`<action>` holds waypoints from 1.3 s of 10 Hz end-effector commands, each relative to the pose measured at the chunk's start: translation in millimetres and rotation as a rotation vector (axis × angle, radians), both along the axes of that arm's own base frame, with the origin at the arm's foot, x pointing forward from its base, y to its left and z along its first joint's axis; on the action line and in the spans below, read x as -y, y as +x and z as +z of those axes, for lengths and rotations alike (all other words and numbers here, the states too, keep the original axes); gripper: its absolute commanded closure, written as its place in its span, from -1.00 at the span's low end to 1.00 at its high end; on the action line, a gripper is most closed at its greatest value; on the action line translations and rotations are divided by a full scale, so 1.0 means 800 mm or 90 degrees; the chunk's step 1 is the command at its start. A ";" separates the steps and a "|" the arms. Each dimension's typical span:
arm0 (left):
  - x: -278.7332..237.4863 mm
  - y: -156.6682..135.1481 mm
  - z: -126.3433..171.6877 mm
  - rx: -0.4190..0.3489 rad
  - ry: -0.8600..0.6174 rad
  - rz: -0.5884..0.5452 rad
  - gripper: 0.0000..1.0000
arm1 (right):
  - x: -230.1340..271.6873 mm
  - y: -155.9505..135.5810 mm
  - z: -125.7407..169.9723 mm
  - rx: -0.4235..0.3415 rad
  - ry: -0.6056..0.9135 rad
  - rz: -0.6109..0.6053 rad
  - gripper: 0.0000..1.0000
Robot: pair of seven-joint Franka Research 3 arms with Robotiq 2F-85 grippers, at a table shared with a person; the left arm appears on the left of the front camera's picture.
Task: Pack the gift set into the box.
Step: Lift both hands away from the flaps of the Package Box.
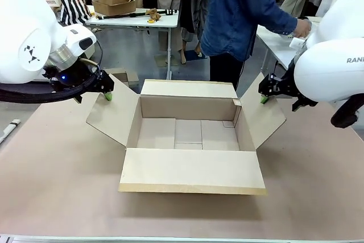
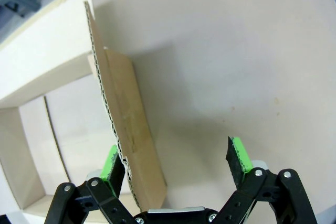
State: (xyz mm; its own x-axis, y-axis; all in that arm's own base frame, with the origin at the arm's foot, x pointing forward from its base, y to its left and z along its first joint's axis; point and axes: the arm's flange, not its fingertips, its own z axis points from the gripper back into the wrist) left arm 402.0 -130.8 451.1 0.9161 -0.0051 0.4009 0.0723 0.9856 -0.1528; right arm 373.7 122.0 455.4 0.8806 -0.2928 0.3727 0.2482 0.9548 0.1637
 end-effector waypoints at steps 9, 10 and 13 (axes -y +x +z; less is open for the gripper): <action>0.000 0.000 0.001 -0.003 0.005 0.010 -1.00 | -0.001 0.001 0.004 -0.002 -0.007 -0.012 -1.00; 0.000 0.000 0.001 -0.003 0.005 0.010 -1.00 | -0.001 0.001 0.004 -0.002 -0.007 -0.012 -1.00; 0.000 0.000 0.001 -0.003 0.005 0.010 -1.00 | -0.001 0.001 0.004 -0.002 -0.007 -0.012 -1.00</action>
